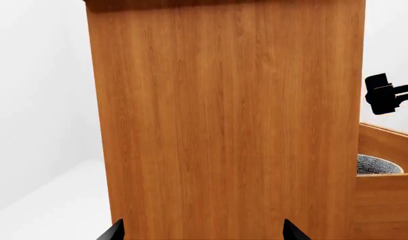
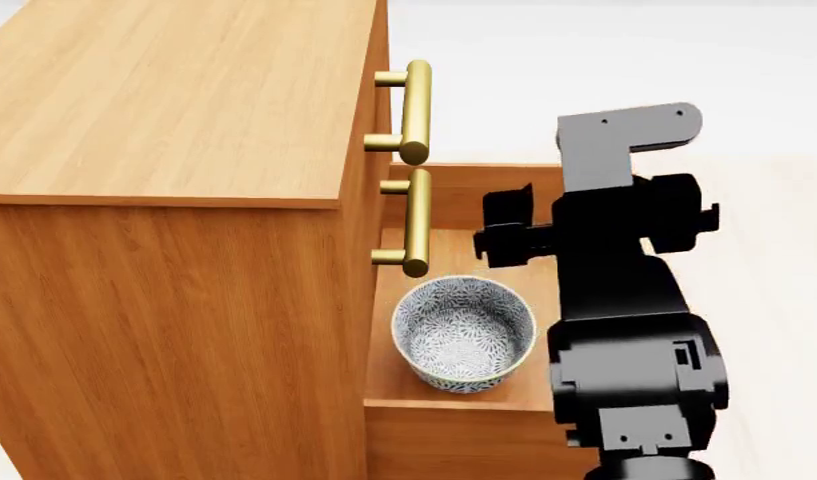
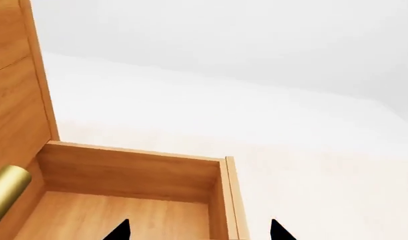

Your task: Put the bowl in the bottom drawer of the cabinet and close it.

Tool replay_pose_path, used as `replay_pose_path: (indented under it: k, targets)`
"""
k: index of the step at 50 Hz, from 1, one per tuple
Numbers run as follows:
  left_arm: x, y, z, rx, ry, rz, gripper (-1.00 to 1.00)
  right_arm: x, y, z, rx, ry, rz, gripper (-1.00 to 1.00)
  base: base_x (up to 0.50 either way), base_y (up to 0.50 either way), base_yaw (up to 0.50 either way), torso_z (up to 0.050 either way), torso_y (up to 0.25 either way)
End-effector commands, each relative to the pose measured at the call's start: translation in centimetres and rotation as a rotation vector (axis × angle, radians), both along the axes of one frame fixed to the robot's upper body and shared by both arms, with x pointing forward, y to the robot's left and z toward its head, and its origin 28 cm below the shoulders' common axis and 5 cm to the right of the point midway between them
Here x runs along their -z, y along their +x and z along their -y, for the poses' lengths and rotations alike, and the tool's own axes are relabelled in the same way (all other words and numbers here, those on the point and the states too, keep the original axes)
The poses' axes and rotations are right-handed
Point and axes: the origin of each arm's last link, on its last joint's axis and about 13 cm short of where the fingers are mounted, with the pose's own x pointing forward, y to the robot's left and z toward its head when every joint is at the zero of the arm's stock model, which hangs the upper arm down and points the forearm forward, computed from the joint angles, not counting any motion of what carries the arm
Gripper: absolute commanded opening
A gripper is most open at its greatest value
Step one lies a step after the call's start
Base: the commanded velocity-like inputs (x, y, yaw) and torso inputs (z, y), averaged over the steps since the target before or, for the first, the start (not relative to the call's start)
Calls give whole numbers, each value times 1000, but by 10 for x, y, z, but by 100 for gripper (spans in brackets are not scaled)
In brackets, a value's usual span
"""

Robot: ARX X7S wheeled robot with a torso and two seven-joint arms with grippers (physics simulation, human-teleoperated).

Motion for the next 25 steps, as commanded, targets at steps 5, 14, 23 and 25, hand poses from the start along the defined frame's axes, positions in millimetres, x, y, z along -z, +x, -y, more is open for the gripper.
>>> replay_pose_path:
  k: [5,14,23,25]
  targets:
    - [1,1,0,0,-1,0,100,-19,-7,33,111,34,100,100,0,0,0,0,0]
    - [0,0,0,-2,-1,1,100,-17,-14,48,167,11,121,100,0,0,0,0,0]
    - [-1,0,0,-4,0,1,100,-17,-23,67,209,19,138,100,0,0,0,0,0]
    - [-1,0,0,-3,1,0,100,-17,-24,69,215,24,141,100,0,0,0,0,0]
